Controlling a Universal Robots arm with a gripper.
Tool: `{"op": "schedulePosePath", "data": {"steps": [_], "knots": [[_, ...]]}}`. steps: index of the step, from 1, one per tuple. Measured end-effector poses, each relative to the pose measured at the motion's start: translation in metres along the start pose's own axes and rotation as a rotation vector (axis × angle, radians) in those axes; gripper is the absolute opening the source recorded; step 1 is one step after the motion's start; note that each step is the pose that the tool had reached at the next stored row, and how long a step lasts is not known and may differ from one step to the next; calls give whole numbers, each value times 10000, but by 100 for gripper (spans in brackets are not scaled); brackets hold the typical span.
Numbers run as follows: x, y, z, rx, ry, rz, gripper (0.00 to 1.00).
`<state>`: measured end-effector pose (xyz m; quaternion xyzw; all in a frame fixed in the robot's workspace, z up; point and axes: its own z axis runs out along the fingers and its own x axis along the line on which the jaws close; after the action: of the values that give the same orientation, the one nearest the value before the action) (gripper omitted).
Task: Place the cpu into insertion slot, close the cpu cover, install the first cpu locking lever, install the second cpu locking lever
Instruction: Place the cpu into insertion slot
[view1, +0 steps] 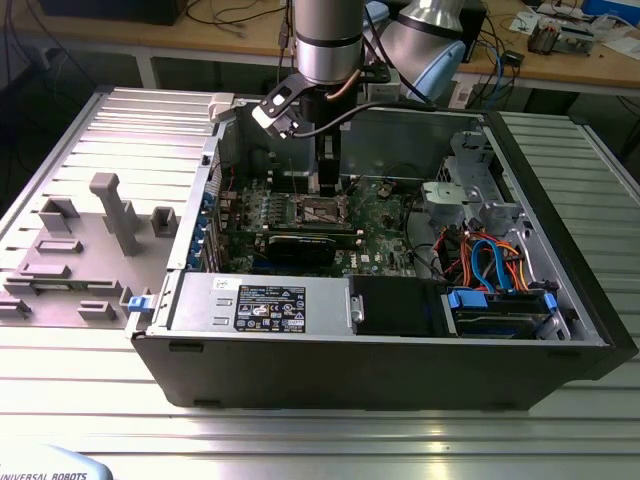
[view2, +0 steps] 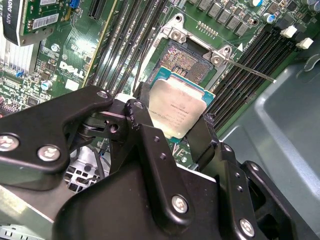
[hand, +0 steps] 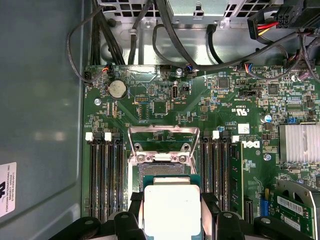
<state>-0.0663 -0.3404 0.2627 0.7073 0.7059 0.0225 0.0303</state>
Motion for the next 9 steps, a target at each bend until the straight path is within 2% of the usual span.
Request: {"op": "schedulePosePath", "data": {"steps": [4, 9], "knots": [[1, 0, 5, -7, 1, 2, 54], [2, -7, 102, -35, 1, 0, 54]]}}
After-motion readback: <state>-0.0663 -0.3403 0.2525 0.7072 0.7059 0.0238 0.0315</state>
